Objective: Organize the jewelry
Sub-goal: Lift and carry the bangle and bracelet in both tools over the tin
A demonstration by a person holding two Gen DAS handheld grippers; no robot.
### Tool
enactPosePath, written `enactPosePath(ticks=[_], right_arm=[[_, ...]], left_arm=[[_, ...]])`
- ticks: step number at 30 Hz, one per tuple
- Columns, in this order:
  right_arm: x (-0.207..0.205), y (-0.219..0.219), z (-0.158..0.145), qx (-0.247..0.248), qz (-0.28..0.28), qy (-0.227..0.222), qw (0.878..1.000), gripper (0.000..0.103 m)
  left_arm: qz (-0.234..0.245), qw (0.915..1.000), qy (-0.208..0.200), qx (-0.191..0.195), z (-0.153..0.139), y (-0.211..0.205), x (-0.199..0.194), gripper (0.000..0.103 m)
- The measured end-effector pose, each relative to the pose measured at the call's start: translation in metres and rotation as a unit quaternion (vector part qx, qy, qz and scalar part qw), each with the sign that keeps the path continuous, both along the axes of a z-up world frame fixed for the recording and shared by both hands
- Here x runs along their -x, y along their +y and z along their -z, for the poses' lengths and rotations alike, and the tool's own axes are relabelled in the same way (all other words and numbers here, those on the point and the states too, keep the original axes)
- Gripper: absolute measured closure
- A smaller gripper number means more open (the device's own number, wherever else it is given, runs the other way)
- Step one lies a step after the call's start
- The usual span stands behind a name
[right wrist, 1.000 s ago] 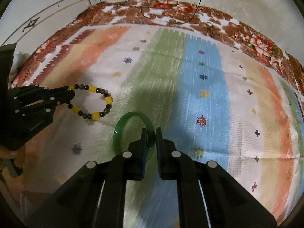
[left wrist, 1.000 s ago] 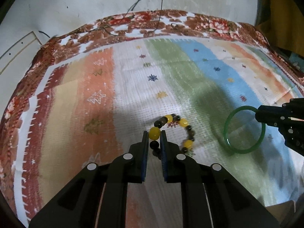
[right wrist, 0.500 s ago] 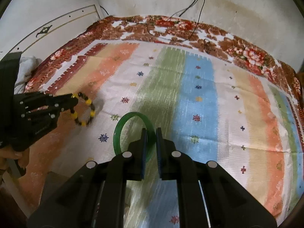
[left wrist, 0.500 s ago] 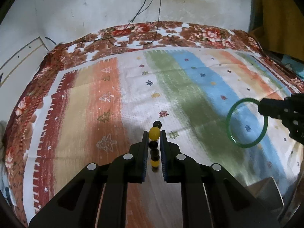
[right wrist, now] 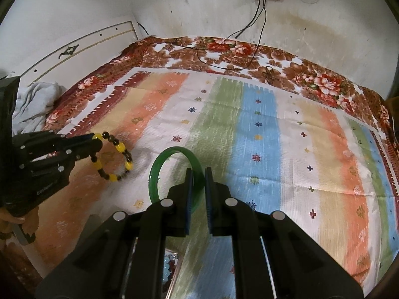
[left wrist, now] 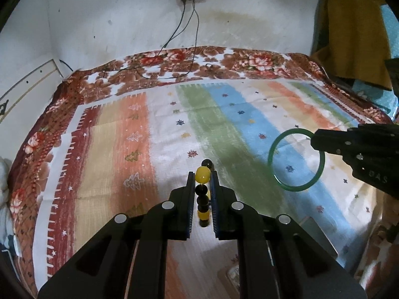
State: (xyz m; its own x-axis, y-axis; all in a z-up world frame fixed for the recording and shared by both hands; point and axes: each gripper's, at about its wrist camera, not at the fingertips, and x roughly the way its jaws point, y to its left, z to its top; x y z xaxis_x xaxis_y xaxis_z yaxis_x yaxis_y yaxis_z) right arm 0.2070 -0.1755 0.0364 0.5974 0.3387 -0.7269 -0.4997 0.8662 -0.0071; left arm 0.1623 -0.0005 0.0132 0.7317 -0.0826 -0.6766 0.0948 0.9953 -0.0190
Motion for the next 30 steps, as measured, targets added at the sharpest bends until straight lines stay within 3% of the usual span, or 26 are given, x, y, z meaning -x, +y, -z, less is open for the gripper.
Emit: enactPosePath(ticks=[16,30], right_arm=[[0.05,-0.023,-0.012,-0.043,0.001,0.0,0.999,0.093],[0.087,-0.025,-0.001,-0.032,-0.005,0.009,0.999,0.093]], left_arm=[[0.019,0.9991,-0.036,0.015,-0.025,-0.02,0.058,0.092],[0.049,0.9971,-0.047,0.033,-0.031,-0.043,0.106,0.092]])
